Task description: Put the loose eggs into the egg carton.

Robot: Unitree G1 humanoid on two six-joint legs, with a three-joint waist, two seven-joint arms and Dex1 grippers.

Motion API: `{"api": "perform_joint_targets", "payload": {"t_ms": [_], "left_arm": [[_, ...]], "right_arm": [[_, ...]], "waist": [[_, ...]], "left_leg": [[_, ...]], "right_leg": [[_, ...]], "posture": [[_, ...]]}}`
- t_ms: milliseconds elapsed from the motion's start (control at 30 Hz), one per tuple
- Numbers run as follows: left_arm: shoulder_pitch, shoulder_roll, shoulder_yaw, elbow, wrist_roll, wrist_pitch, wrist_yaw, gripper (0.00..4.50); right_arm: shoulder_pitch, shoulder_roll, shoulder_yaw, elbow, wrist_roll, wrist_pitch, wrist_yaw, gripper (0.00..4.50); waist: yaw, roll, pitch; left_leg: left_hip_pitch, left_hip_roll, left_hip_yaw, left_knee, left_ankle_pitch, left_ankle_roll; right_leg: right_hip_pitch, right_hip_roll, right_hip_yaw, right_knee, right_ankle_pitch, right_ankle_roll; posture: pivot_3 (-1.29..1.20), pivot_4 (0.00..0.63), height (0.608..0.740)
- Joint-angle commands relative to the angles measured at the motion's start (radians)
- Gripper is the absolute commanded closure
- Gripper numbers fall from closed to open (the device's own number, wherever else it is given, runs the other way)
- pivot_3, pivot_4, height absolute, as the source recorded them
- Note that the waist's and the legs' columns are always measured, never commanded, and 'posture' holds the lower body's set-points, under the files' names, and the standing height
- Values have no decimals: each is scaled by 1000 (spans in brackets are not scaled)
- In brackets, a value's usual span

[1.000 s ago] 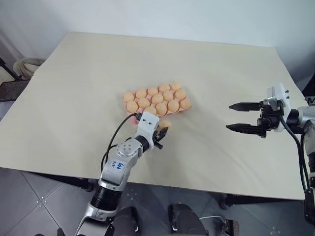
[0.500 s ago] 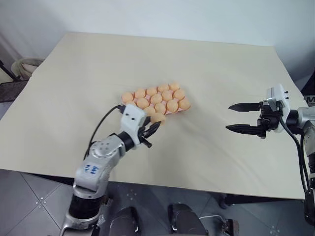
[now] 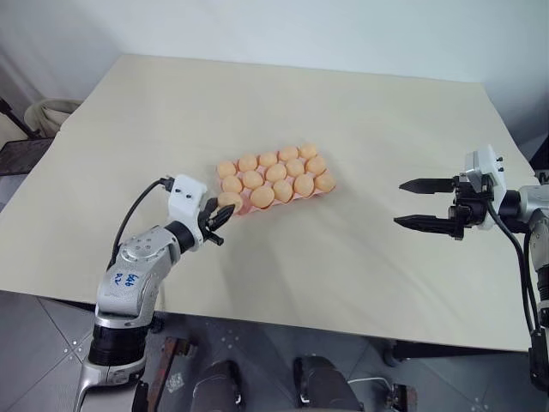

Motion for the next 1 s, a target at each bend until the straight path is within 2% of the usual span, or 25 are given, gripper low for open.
{"api": "perform_joint_targets", "payload": {"t_ms": [33,133,467,600,733,900,1000], "left_arm": [[-33,1,-15,38,11,-58,-18,3294],[-41,3,-21,51,6,-62,-25,3294],[-22,28,-16,-21,-19,12,-51,25],[0,81,9,-101,-57,57,-90,25],[68,233,117,-196,-176,153,-228,25],[189,416,224,-160,-223,95,-394,25],[263,521,320,-49,-222,21,-514,25]], "right_arm": [[-1,-18,-26,-25,10,3,7,0],[4,-22,-28,-29,10,5,6,0],[14,-25,-33,-43,12,15,3,0],[10,-24,-32,-42,12,14,5,0],[6,-21,-30,-36,11,9,9,0],[-11,-9,-19,-14,3,-4,11,0],[-28,0,-13,3,-3,-12,13,0]], "waist": [[0,0,0],[-3,0,0],[-3,0,0],[-4,0,0],[-9,0,0],[-11,1,1],[-11,1,1]], "left_leg": [[0,0,0,0,0,0],[0,0,1,0,0,0],[0,0,1,1,0,0],[0,0,1,0,0,0],[0,1,2,-1,0,-1],[0,1,3,-2,0,-2],[0,0,4,-2,0,-1]], "right_leg": [[0,0,0,0,0,0],[0,0,0,0,0,0],[-1,0,0,1,0,0],[-1,0,0,1,0,0],[-2,1,0,1,0,0],[-5,1,0,2,-1,-1],[-5,-1,-1,1,-1,-2]], "posture": [[0,150,740],[0,150,740],[0,150,740],[0,150,740],[0,150,740],[0,150,740],[0,150,740]]}}
